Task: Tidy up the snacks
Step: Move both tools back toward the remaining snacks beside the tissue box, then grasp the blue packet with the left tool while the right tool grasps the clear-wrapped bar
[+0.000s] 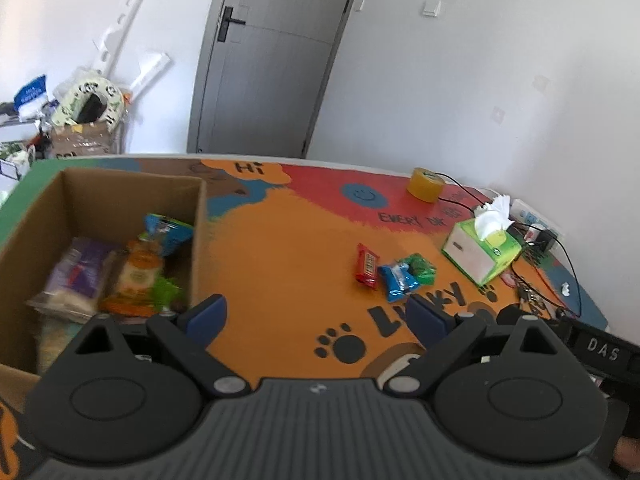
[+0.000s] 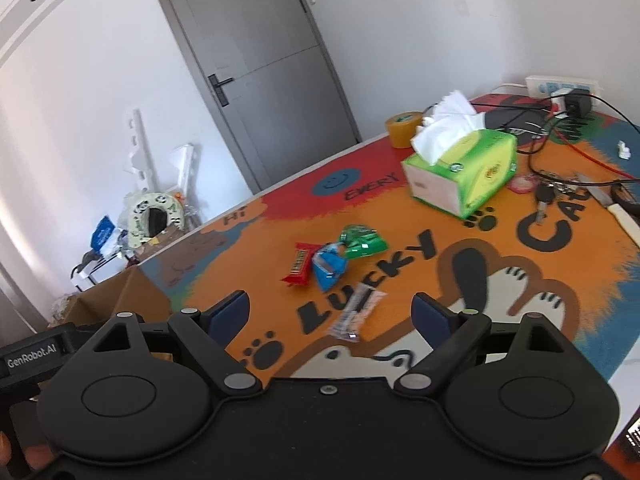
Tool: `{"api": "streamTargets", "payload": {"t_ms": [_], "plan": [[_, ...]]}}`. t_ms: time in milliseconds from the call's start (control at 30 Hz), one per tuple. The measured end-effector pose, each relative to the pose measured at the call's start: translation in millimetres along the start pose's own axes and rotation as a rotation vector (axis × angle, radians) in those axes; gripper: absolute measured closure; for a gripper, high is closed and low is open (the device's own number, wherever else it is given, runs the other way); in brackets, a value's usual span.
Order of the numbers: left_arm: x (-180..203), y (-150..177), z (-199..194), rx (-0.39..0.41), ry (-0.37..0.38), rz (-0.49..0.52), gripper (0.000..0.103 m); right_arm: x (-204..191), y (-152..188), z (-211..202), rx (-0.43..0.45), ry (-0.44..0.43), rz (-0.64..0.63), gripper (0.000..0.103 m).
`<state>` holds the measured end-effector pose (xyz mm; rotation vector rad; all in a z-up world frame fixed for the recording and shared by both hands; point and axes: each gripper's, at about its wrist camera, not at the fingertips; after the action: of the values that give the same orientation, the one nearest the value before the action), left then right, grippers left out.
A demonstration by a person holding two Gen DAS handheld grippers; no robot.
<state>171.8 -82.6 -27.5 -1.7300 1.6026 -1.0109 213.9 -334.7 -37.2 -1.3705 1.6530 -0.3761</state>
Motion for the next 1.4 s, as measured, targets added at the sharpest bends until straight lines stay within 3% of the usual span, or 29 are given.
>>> {"api": "streamTargets", "payload": {"t_ms": [300, 833, 933, 967, 1000, 1167, 1400], "plan": [[23, -7, 29, 0.012, 0.020, 0.043, 0.010, 16, -1, 31, -0.052, 0.019, 0.031, 0.038], [28, -18, 92, -0.054, 0.009, 0.020, 0.021, 17, 1, 105, -0.163, 0.033, 0.044, 0.057], [30, -18, 104, -0.070, 0.006, 0.016, 0.022, 15, -1, 110, -0.155, 0.041, 0.017, 0.066], [31, -18, 108, -0.075, 0.008, 0.013, 0.022, 16, -3, 112, -0.159, 0.045, 0.014, 0.079], [32, -19, 111, -0.077, 0.010, 0.010, 0.022, 18, -4, 113, -0.160, 0.036, 0.017, 0.081], [45, -22, 127, -0.079, 0.015, 0.036, 0.022, 37, -13, 109, -0.126, 0.044, 0.040, 0.083], [70, -25, 149, -0.088, 0.037, 0.059, 0.035, 68, -26, 99, -0.083, 0.075, 0.082, 0.083]]}}
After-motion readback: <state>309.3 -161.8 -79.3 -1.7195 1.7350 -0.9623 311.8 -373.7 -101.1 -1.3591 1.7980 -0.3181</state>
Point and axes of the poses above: each gripper's, at about its wrist camera, not at the fingertips, and z roughly the way its jaws point, x to its right, y to its underside, and after that the axes turned 8 degrees about z, right-handed
